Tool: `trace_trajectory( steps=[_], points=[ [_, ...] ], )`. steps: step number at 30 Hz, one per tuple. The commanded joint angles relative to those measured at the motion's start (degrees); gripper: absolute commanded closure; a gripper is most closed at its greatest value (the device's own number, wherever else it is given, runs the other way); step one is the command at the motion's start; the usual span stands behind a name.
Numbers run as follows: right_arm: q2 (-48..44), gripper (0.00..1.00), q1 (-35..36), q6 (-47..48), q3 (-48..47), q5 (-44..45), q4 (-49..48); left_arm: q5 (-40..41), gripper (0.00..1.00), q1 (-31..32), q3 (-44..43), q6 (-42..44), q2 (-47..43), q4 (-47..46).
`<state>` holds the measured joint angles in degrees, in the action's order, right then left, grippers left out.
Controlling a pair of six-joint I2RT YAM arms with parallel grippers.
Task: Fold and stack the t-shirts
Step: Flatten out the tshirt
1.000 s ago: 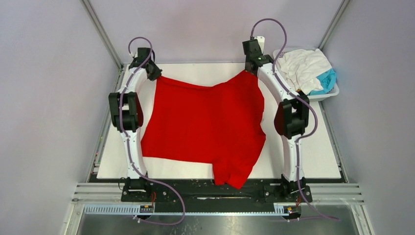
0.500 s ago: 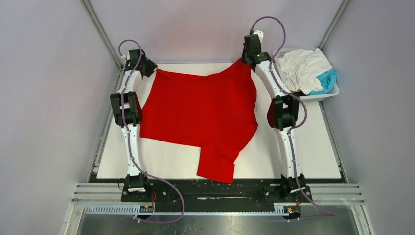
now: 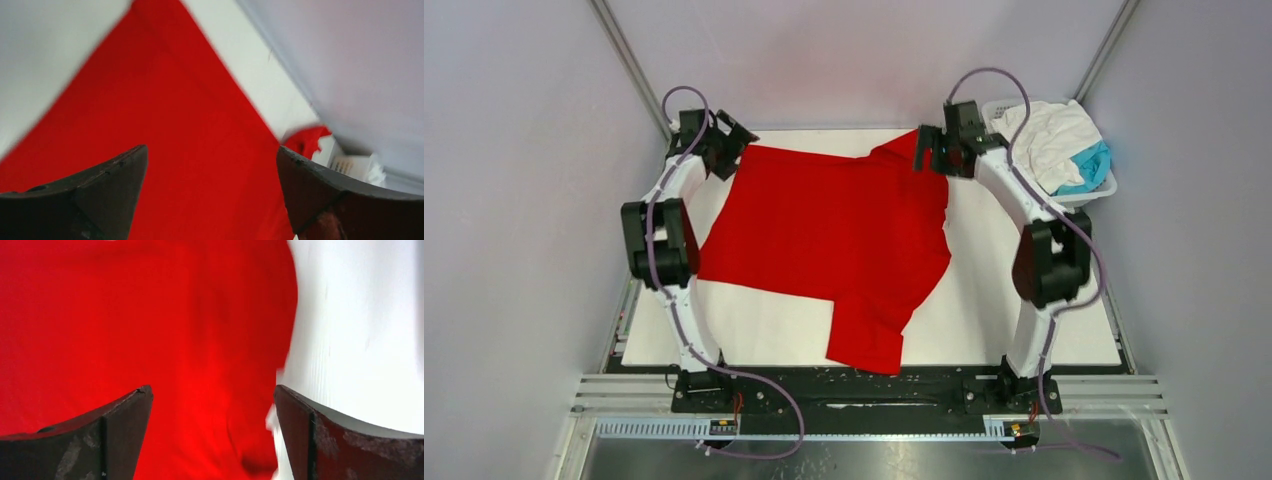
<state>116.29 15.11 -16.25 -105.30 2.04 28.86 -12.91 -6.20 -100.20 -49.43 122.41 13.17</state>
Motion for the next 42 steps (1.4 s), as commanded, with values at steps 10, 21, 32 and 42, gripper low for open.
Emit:
trace_trajectory(
  steps=[10,21,32,42],
  points=[
    [-24.24,0.01,15.76,-12.75,47.91,-5.65,-10.45,5.67,0.01,5.9,35.25,6.4,-21.18,5.11],
    [-17.6,0.0,10.41,-14.36,51.22,-5.44,-9.68,6.52,0.01,9.65,43.39,4.72,-23.79,6.62],
    [-19.08,0.01,-5.14,-15.7,51.57,-15.99,-9.3,9.8,0.01,18.23,53.33,-0.8,-33.66,5.57],
    [-30.52,0.01,-4.77,-9.5,45.77,-4.82,-0.21,24.87,0.01,16.57,59.56,-6.03,-54.25,17.96]
  ],
)
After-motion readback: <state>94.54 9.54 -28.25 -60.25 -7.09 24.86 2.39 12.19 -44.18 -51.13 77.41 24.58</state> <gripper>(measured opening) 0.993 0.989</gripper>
